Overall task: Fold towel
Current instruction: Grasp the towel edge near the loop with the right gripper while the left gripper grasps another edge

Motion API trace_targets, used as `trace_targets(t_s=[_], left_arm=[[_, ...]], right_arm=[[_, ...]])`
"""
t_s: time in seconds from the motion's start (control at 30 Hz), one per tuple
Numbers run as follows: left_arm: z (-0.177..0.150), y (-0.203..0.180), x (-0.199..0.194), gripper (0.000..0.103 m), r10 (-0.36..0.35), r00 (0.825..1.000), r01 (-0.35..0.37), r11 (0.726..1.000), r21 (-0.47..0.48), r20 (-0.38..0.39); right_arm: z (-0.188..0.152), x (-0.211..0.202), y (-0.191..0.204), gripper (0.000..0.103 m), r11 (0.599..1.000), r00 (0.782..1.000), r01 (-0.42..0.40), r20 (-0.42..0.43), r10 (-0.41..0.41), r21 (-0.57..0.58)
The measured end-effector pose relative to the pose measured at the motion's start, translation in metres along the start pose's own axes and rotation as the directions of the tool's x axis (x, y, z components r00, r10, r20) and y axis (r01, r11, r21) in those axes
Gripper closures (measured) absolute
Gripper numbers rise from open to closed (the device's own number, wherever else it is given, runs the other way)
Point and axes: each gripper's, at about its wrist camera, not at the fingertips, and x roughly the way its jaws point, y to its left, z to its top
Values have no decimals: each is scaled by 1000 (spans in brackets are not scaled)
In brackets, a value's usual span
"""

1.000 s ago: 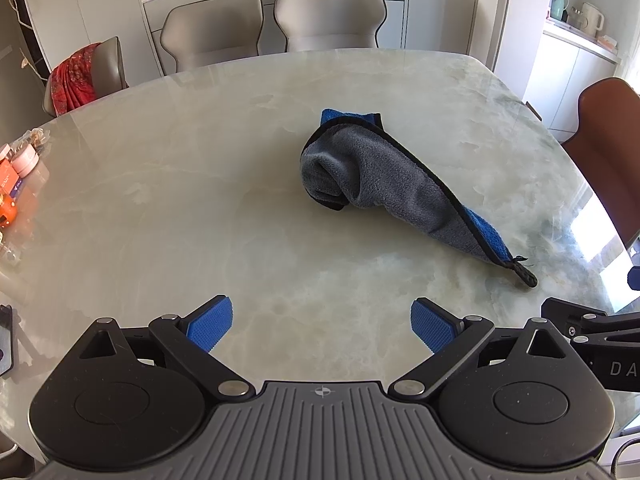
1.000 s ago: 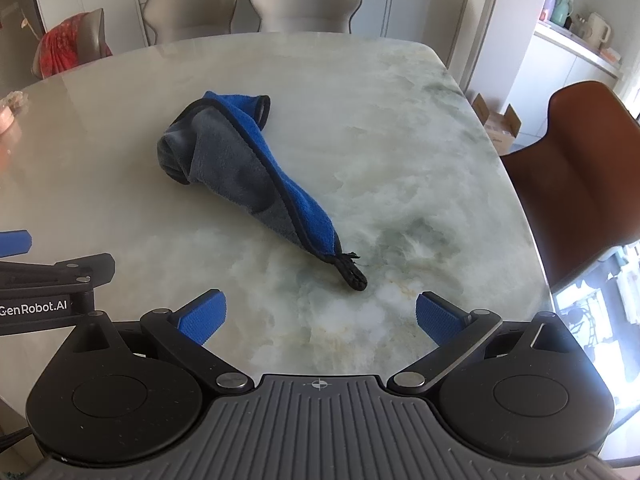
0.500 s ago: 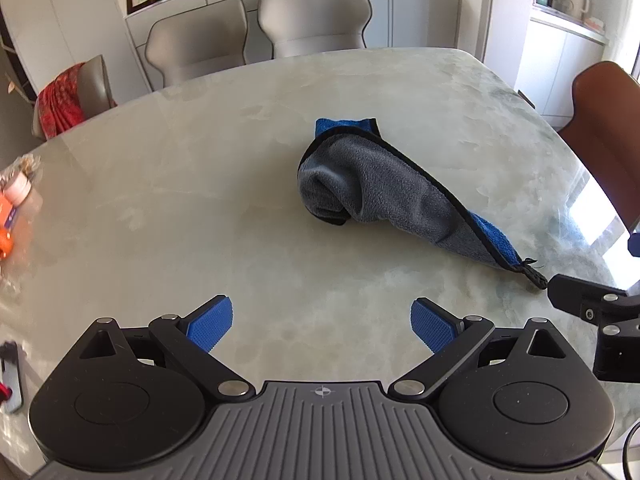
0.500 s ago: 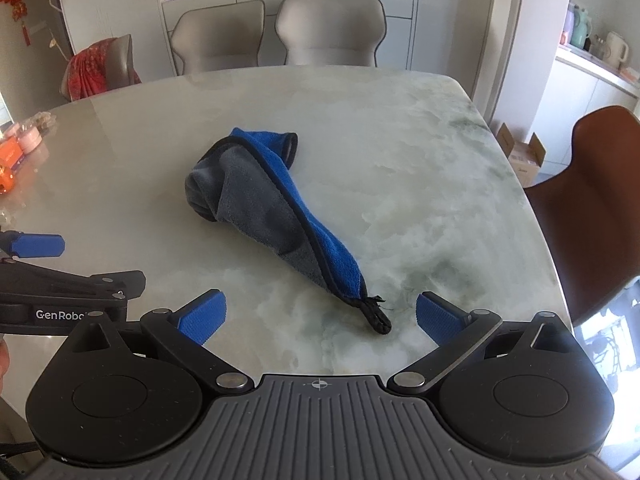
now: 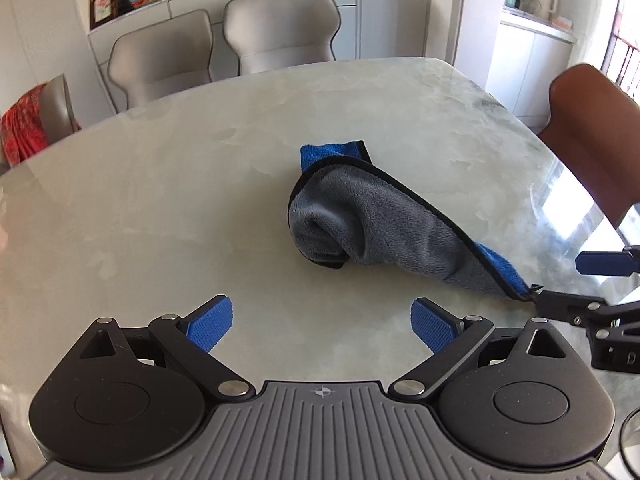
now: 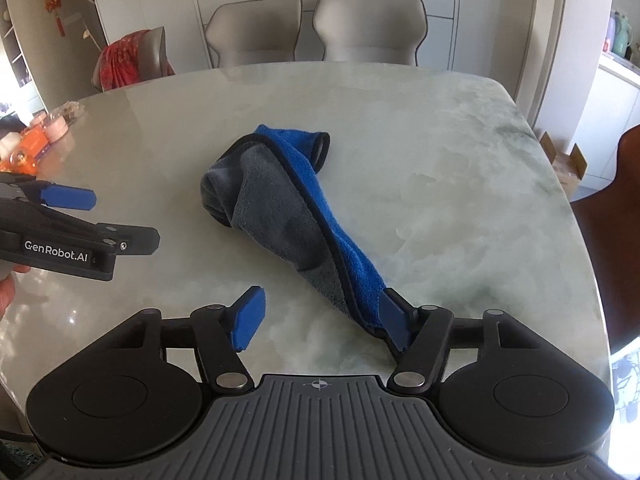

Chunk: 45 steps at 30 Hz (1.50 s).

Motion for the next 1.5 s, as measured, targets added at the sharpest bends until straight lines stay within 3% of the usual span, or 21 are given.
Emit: trace_targets(t_s=[0.13,0.27,0.33,0.63,0.77,0.97,1.23,1.5], left_arm=[[8,4,14,5,-57,998,53,995,88,40],[21,6,33,5,-102,994,92,979,181,42],[28,7,43,9,-109,993,99,972,215,34],[62,19,90,22,-169,986,159,924,347,-3],[73,17,110,44,-203,978,206,879,430,-53],[86,19,132,45,-197,977,210,842,497,-79],[91,17,144,45,-241,962,272,787,553,-130],[96,20,156,45,-255,951,310,785,537,-177]], right_arm=[[0,20,-4,66,1000,999,-7,-47,6,-25],[-1,36,-8,78,999,997,-10,-80,7,-34],[-1,41,-12,81,999,996,-24,-87,22,-22],[0,63,-19,82,1000,993,-26,-115,27,11],[0,72,-21,81,999,990,-30,-134,32,21],[1,77,-20,81,999,990,-42,-138,43,10],[1,80,-22,81,997,989,-71,-126,73,15],[1,86,-22,80,993,982,-106,-153,111,42]])
